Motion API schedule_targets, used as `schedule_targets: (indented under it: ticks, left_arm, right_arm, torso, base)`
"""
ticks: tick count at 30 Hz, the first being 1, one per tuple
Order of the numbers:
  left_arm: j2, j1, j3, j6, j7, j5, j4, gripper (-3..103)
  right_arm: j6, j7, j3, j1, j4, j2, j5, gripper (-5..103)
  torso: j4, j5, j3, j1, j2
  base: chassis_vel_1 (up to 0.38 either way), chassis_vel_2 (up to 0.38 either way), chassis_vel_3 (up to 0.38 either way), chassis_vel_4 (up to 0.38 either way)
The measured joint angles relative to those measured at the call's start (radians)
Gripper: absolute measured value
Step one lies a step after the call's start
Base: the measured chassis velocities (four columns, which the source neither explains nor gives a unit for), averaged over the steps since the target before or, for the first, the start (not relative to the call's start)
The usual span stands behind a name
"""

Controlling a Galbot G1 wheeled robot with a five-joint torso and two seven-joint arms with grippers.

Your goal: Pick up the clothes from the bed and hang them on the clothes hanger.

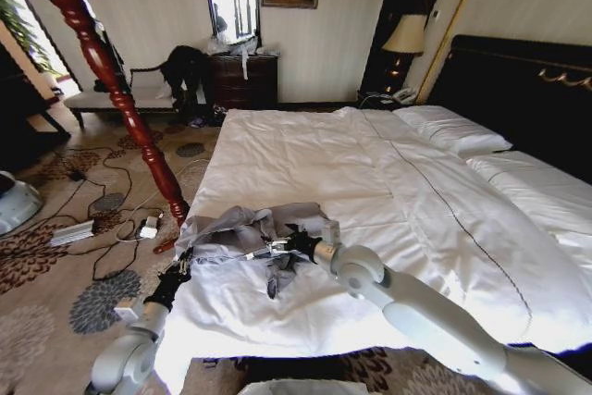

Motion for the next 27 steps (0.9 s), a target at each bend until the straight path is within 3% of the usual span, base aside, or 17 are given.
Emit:
schedule_targets:
  ticks: [4,9,25,27]
  left_arm:
    - [-0.004,-0.003,0.017,-0.001,0.001,0.004,0.005,0]
    - [-0.006,-0.012,0.032,-0.002,0.001,0.009,0.008,0]
    - [0.009,0.012,0.023,-0.019,0.019,0.013,0.018,0]
    - [0.008,0.002,0.014,-0.019,0.019,0.007,0.021,0]
  right_arm:
    - [-0.009,-0.004,-0.010,-0.001,-0.045,0.019,0.014,101]
    - [-0.016,-0.005,-0.038,0.028,-0.085,0.046,0.038,92]
    - [-0.019,-0.002,-0.110,0.079,-0.172,0.072,0.028,97]
    - [-0.019,0.001,-0.112,0.087,-0.181,0.077,0.028,94]
  torso:
    - [-0.0002,0.0001,0.000,0.000,0.000]
    - [-0.0001,0.0000,0.000,0.000,0.000]
    - [-0.0001,0.0000,0.000,0.000,0.000]
    - [-0.0002,0.0001,0.000,0.000,0.000]
  base:
    - [0.000,0.000,0.000,0.000]
    - [0.000,0.000,0.000,0.000]
    - [0.000,0.000,0.000,0.000]
    - [0.000,0.000,0.000,0.000]
